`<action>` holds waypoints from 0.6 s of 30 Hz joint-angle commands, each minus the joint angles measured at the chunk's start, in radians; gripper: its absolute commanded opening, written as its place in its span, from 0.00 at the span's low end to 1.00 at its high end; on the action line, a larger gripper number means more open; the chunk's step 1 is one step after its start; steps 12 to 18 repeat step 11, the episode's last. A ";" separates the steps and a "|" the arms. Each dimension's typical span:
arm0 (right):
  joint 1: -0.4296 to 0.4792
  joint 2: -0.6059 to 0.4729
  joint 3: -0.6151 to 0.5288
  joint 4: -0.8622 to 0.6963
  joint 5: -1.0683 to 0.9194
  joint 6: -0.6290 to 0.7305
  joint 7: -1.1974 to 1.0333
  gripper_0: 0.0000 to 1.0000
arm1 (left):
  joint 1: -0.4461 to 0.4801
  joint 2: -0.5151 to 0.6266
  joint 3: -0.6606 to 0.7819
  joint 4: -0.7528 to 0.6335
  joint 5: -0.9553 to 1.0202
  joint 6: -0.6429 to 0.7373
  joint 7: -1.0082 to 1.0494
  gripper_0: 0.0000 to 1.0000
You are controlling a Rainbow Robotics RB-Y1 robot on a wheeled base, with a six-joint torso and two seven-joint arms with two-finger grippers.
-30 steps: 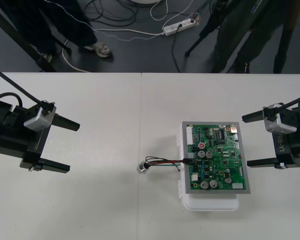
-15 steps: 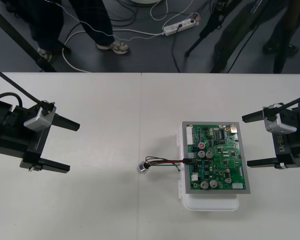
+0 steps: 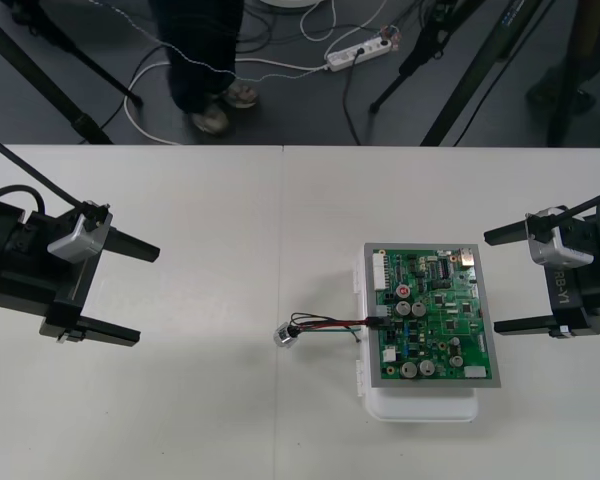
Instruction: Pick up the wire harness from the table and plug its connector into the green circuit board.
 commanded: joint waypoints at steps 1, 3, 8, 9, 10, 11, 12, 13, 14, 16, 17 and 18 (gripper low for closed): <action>0.012 -0.035 -0.019 -0.005 0.006 0.006 0.032 1.00 | -0.028 -0.002 -0.003 -0.010 -0.003 0.038 -0.048 1.00; 0.012 -0.035 -0.019 -0.005 0.006 0.006 0.032 1.00 | -0.028 -0.002 -0.003 -0.010 -0.003 0.038 -0.048 1.00; 0.012 -0.035 -0.019 -0.005 0.006 0.006 0.032 1.00 | -0.028 -0.002 -0.003 -0.010 -0.003 0.038 -0.048 1.00; 0.012 -0.035 -0.019 -0.005 0.006 0.006 0.032 1.00 | -0.028 -0.002 -0.003 -0.010 -0.003 0.038 -0.048 1.00; 0.012 -0.035 -0.019 -0.005 0.006 0.006 0.032 1.00 | -0.028 -0.002 -0.003 -0.010 -0.003 0.038 -0.048 1.00; 0.012 -0.035 -0.019 -0.005 0.006 0.006 0.032 1.00 | -0.028 -0.002 -0.003 -0.010 -0.003 0.038 -0.048 1.00; 0.012 -0.035 -0.019 -0.005 0.006 0.006 0.032 1.00 | -0.028 -0.002 -0.003 -0.010 -0.003 0.038 -0.048 1.00; 0.012 -0.035 -0.019 -0.005 0.006 0.006 0.032 1.00 | -0.028 -0.002 -0.003 -0.010 -0.003 0.038 -0.048 1.00; 0.012 -0.035 -0.019 -0.005 0.006 0.006 0.032 1.00 | -0.028 -0.002 -0.003 -0.010 -0.003 0.038 -0.048 1.00; 0.012 -0.035 -0.019 -0.005 0.006 0.006 0.032 1.00 | -0.028 -0.002 -0.003 -0.010 -0.003 0.038 -0.048 1.00; 0.012 -0.035 -0.019 -0.005 0.006 0.006 0.032 1.00 | -0.028 -0.002 -0.003 -0.010 -0.003 0.038 -0.048 1.00; 0.012 -0.035 -0.019 -0.005 0.006 0.006 0.032 1.00 | -0.028 -0.002 -0.003 -0.010 -0.003 0.038 -0.048 1.00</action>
